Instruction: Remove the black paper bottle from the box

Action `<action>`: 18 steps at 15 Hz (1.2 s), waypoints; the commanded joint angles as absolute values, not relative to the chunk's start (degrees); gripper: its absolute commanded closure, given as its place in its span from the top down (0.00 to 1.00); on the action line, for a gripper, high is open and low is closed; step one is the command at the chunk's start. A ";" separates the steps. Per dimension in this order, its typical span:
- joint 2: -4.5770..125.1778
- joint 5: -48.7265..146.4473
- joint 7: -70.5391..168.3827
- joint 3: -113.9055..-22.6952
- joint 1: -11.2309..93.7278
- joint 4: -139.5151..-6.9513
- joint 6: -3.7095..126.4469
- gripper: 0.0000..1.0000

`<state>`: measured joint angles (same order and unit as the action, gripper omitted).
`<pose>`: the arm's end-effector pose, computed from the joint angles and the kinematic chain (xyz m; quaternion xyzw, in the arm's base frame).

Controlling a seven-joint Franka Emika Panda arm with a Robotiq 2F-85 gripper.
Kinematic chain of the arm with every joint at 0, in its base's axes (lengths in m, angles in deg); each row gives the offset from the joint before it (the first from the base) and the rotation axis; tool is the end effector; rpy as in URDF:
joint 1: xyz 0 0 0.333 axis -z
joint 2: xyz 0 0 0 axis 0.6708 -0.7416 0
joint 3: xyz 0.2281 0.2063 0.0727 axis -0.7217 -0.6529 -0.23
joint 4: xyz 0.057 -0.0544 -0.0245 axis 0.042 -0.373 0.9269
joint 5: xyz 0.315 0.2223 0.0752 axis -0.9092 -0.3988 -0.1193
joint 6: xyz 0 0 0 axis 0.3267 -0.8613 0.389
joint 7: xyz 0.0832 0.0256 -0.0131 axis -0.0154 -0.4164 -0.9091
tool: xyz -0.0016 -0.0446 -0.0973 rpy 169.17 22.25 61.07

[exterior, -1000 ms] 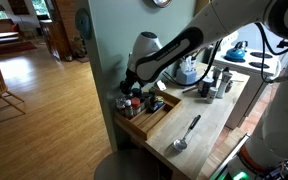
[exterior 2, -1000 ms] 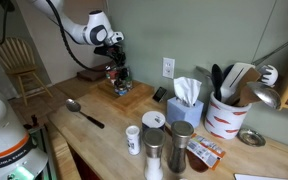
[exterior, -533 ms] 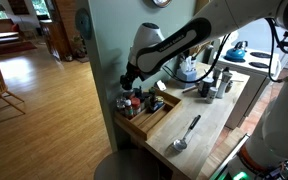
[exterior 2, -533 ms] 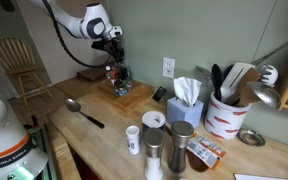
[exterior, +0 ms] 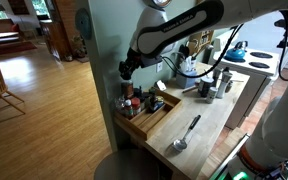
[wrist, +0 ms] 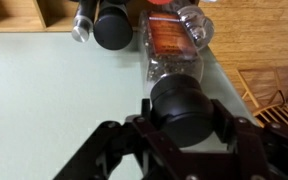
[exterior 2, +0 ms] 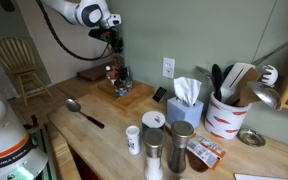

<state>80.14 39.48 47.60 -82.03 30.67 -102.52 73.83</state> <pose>0.5308 0.2058 0.4915 -0.9615 -0.1145 -0.2340 0.0880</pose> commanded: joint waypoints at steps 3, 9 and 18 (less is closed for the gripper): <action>85.04 36.98 48.64 -80.82 32.35 -100.55 66.69 0.34; 92.04 36.91 50.82 -78.29 34.79 -101.03 61.52 0.34; 99.24 40.29 59.36 -75.13 42.70 -106.23 57.82 0.34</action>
